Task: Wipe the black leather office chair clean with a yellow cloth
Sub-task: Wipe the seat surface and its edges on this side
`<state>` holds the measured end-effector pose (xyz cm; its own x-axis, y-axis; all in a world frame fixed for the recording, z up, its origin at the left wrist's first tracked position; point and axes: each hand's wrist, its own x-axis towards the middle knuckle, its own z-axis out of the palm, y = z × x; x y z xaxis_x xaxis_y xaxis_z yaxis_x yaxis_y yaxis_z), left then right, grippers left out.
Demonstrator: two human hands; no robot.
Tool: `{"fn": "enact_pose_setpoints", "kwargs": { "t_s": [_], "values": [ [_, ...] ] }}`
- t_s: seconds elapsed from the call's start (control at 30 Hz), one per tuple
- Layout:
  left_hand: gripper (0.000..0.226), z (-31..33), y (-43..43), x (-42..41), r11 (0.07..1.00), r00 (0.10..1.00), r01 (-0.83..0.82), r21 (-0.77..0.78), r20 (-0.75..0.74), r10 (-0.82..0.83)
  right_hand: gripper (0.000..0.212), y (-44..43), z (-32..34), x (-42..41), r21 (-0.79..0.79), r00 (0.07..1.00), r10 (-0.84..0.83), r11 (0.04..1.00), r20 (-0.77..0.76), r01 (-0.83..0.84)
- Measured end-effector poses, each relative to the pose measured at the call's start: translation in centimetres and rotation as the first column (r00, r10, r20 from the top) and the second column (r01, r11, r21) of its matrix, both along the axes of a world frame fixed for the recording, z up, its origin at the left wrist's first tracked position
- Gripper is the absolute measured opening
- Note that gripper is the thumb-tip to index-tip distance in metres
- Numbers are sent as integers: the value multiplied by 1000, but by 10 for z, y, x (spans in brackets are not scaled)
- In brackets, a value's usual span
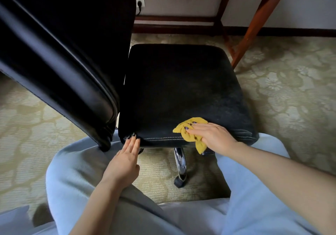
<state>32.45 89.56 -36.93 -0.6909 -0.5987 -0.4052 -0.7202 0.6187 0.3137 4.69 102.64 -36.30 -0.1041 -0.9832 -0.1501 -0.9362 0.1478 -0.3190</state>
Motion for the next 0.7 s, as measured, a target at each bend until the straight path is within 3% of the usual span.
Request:
{"fn": "enact_pose_setpoints", "kwargs": {
  "t_s": [0.23,0.3,0.47,0.53,0.7],
  "values": [
    [78,0,1,2,1000,1000,4,1,-18,-4,53,21,16,-16,104,927,-341,928,-157,358],
    [78,-1,0,3,1000,1000,2,5,-23,-2,51,23,17,-23,89,857,-486,859,-172,505],
    [78,-6,-1,0,1000,999,-7,14,-47,8,47,1,17,-23,37,595,-803,595,-23,803],
    [78,-7,-1,-1,1000,999,-12,19,-51,13,49,-18,16,-5,86,605,-794,600,-54,796],
    [78,-8,-1,-2,1000,999,-15,12,-47,16,49,-57,3,59,72,804,-592,801,-50,594]
  ]
}}
